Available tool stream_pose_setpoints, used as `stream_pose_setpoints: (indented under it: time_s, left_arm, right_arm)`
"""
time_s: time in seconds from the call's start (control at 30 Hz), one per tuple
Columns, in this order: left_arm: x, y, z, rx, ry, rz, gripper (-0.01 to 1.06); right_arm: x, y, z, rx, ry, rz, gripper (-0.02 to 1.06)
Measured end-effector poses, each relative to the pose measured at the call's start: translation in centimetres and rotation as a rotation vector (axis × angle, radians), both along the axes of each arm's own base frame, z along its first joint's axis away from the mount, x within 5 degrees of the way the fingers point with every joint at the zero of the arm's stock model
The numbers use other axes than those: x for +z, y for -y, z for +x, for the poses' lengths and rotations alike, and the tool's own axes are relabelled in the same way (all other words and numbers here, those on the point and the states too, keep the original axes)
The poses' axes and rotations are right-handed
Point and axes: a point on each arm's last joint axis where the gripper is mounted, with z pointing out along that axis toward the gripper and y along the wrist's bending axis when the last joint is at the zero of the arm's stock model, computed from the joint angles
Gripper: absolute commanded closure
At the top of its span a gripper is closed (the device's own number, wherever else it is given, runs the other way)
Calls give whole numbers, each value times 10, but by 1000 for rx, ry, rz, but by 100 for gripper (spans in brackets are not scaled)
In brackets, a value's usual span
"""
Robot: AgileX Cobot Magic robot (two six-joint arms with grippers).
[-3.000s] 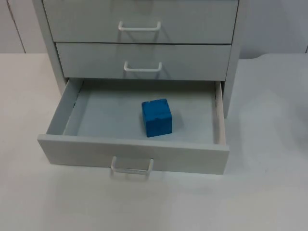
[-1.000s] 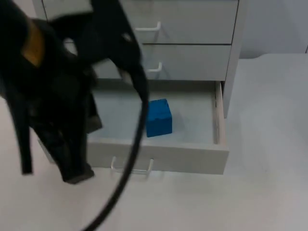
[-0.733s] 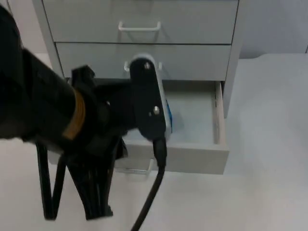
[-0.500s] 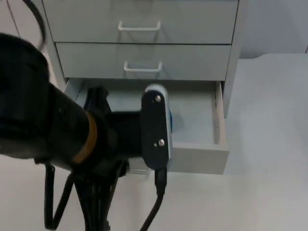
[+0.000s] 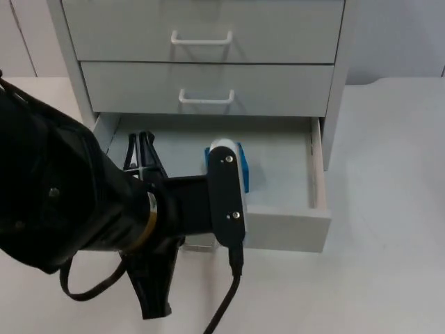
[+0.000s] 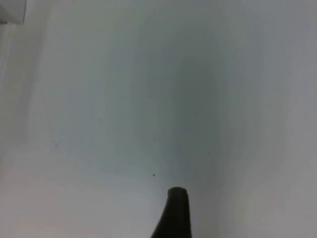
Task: Open the drawer with the left hand, place the block into the drawer with the right hand, then close the drawer with the left hand.
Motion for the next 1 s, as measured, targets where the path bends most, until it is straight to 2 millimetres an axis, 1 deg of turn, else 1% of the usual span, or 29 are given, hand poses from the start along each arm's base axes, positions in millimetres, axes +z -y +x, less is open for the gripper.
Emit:
stream_pose_setpoints:
  time_s: [0.2,0.43,0.57,0.7,0.73,0.77,0.93,0.97,1.0]
  left_arm:
    - [-7,1,1,6,-12,10,105]
    - [-16,11,15,20,18,40,105]
    - [-20,17,20,21,8,35,105]
    - [-21,23,39,47,9,-2,105]
    - [-19,22,43,60,20,-7,105]
    - [-19,22,43,60,20,-7,105]
    - [-5,16,73,136,80,-51,105]
    - [-5,16,73,136,80,-51,105]
    - [-4,14,79,147,77,-66,105]
  right_arm:
    - [0,0,1,0,8,0,36]
    - [1,0,1,1,15,0,36]
    - [1,0,1,1,17,0,36]
    - [1,0,1,1,17,0,36]
    - [1,0,1,1,17,0,36]
    - [1,0,1,1,17,0,36]
    - [1,0,2,1,20,0,36]
    - [1,0,2,1,20,0,36]
    - [1,0,2,1,21,1,36]
